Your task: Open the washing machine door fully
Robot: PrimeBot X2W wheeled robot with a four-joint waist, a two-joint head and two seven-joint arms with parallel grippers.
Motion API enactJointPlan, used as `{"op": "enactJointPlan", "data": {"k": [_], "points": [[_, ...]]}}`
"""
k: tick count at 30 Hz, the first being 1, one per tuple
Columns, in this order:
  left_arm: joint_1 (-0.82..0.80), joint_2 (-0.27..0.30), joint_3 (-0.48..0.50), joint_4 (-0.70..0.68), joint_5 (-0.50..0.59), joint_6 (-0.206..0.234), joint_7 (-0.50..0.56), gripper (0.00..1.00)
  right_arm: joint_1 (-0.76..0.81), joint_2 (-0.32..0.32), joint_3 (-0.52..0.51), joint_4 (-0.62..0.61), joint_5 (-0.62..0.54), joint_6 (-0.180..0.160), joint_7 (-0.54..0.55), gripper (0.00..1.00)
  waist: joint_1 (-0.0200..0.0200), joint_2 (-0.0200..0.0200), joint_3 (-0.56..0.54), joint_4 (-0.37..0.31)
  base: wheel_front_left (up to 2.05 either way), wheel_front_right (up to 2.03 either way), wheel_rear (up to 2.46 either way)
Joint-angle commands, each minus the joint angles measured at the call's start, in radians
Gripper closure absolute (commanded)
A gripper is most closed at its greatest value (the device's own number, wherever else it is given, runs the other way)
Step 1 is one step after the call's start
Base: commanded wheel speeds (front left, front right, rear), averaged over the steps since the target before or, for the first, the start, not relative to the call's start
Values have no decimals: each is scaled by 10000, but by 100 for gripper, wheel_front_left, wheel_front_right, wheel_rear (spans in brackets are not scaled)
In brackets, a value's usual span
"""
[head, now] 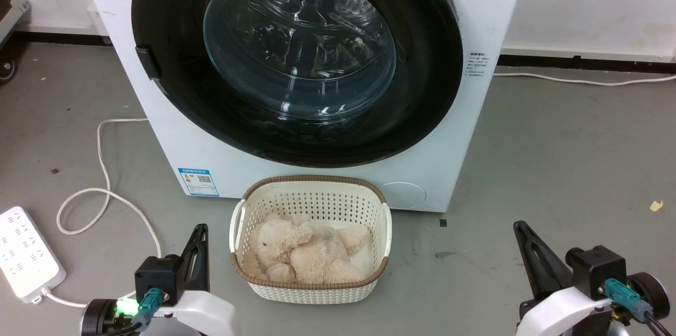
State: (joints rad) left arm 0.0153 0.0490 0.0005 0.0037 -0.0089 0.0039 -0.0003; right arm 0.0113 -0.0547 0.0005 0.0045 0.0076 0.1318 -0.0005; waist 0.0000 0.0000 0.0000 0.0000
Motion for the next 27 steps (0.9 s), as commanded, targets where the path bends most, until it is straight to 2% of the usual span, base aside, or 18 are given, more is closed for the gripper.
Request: {"op": "enactJointPlan", "data": {"k": [1,16,17,27], "points": [[-153,12,-5,-37,89,-39,3,100,-113,45,-5,-45,-76,-11,5,100,0,0,0,0,0,0,0],[-153,12,-5,-37,89,-39,3,100,-113,45,-5,-45,-76,-11,5,100,0,0,0,0,0,0,0],[0,0,1,0,0,0,-2,0,0,0,2,0,2,0,-1,0,0,0,0,0,0,0,0],[31,-1,-137,1,-1,69,-160,0,64,1,-42,-18,131,1,-160,0,0,0,16,-3,0,0,0]]}}
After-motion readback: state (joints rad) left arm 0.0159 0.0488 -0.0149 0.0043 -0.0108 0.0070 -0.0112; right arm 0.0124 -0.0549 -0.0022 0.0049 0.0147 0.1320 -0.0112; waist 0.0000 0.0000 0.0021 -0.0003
